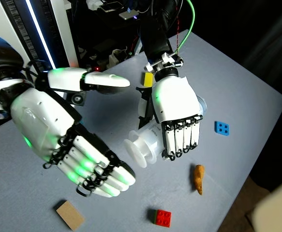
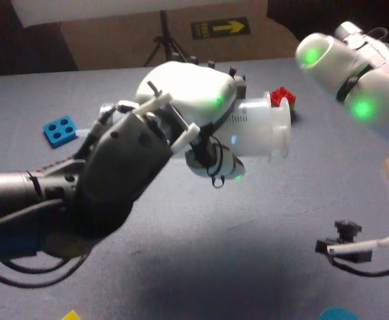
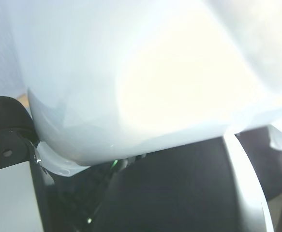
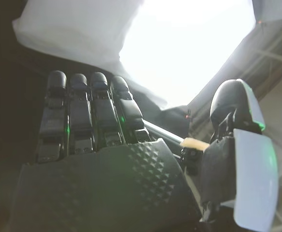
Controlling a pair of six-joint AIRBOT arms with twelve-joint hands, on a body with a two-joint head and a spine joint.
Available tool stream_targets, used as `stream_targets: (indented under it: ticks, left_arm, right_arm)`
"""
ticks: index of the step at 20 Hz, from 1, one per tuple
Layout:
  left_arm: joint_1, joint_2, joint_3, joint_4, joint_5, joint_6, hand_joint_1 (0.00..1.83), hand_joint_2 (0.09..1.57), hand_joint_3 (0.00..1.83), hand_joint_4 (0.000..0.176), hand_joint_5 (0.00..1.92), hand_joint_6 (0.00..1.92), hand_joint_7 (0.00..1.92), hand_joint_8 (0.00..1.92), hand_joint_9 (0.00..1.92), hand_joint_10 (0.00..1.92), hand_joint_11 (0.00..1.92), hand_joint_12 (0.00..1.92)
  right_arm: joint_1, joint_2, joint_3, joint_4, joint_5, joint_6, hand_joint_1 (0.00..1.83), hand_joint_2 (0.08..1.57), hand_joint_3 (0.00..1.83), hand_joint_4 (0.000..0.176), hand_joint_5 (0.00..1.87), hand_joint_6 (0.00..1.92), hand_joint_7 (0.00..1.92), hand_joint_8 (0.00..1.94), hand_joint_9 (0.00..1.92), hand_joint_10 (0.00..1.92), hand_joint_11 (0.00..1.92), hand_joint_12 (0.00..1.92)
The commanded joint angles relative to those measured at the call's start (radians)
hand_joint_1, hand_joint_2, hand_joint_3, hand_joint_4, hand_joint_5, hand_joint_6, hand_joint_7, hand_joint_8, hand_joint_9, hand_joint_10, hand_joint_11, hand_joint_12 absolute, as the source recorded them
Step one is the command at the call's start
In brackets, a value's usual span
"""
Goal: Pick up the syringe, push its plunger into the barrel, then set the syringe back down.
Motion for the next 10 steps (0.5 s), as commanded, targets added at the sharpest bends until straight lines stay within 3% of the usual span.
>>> stream_targets:
  ticks: [1,5,7,10]
  left_arm:
    - [0.0,-0.007,0.0,0.068,-0.072,-0.004,1.49,1.15,0.0,0.0,0.89,0.98,0.8,1.18,0.85,1.23,0.77,1.62]
    - [0.048,-0.029,-0.002,0.069,-0.096,-0.024,1.49,1.16,0.0,0.0,0.85,1.04,0.79,1.21,0.83,1.26,0.73,1.67]
    - [0.07,-0.037,0.002,0.069,-0.106,-0.027,1.49,1.15,0.0,0.0,0.83,1.04,0.8,1.18,0.83,1.26,0.85,1.55]
    - [0.089,-0.049,0.017,0.069,-0.109,-0.032,1.49,1.16,0.0,0.0,0.84,1.03,0.79,1.22,0.83,1.28,0.73,1.66]
  right_arm:
    - [-0.002,0.007,-0.005,-0.077,0.066,-0.009,0.11,0.98,0.0,0.0,0.08,0.0,0.1,0.0,0.1,0.0,0.0,0.42]
    - [-0.015,0.025,-0.032,-0.128,0.023,-0.08,0.11,0.98,0.0,0.0,0.06,0.01,0.09,0.0,0.09,0.0,0.0,0.38]
    - [-0.018,0.05,-0.039,-0.139,-0.021,-0.155,0.11,0.98,0.0,0.0,0.06,0.01,0.09,0.0,0.09,0.0,0.0,0.39]
    - [-0.02,0.094,-0.04,-0.218,-0.098,-0.232,0.09,0.97,0.0,0.0,0.06,0.0,0.09,0.0,0.1,0.0,0.0,0.42]
